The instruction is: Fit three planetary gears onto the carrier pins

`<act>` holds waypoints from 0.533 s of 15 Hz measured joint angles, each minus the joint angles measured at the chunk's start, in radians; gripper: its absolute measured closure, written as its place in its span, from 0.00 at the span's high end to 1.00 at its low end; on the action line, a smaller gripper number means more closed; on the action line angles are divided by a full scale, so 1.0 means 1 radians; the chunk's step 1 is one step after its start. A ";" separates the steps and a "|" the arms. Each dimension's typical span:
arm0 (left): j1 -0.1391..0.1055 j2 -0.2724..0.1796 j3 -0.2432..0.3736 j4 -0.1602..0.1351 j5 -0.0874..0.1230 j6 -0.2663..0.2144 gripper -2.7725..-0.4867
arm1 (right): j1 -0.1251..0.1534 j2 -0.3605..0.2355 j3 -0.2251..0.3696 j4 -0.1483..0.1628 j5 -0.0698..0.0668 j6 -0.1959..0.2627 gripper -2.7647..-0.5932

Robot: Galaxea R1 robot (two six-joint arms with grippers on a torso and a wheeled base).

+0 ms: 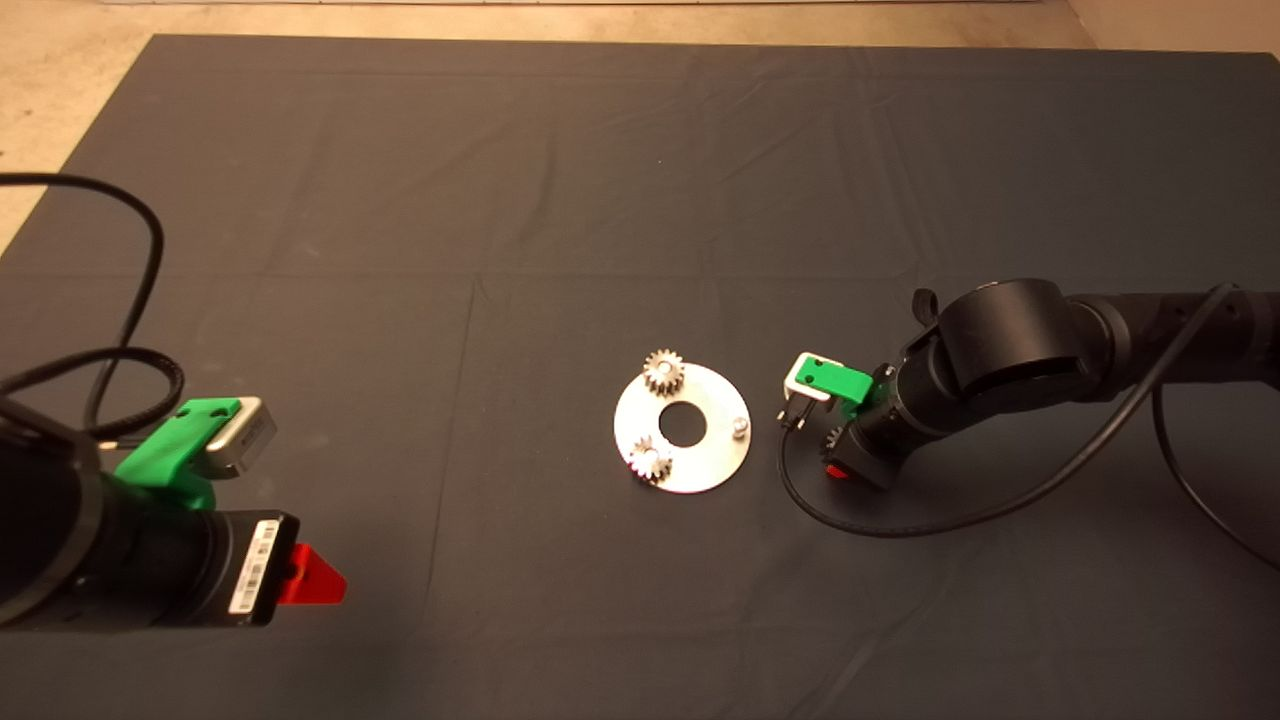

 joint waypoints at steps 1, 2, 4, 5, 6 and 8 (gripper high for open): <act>0.000 0.000 0.000 0.000 0.000 0.000 0.74 | 0.021 0.000 0.000 0.008 -0.002 0.001 0.23; 0.000 0.000 0.000 0.000 0.000 0.000 0.74 | 0.050 0.002 0.000 0.027 -0.003 0.003 0.23; 0.000 0.000 0.000 0.000 0.000 0.000 0.74 | 0.118 0.032 0.000 0.090 -0.013 0.005 0.23; 0.000 0.000 0.000 0.000 0.000 0.000 0.74 | 0.141 0.056 0.000 0.114 -0.010 0.008 0.23; 0.000 0.000 0.000 0.000 0.000 0.000 0.74 | 0.147 0.070 0.000 0.123 -0.006 0.011 0.23; 0.000 -0.002 0.000 0.000 0.000 0.000 0.74 | 0.150 0.103 0.000 0.144 0.004 0.021 0.23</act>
